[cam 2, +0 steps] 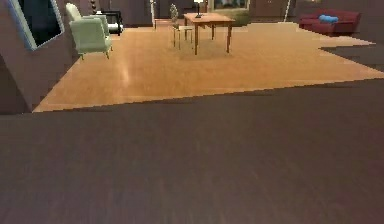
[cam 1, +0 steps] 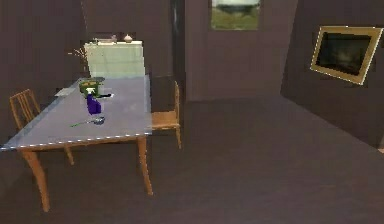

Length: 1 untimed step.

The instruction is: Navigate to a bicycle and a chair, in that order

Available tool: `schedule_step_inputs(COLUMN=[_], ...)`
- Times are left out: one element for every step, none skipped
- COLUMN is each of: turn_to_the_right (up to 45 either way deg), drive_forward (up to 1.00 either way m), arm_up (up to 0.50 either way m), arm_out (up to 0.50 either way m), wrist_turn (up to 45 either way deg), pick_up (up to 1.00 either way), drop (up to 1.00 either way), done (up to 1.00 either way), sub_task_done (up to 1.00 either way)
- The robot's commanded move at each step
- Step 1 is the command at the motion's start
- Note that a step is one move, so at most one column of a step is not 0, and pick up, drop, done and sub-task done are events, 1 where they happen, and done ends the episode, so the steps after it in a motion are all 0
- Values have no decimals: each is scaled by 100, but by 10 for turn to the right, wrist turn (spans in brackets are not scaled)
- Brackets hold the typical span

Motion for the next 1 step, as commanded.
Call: schedule_step_inputs(turn_to_the_right=[120], drive_forward=[0], arm_up=[0], arm_out=[0], wrist_turn=[0], pick_up=[0], drop=[0], done=[0], sub_task_done=[0])
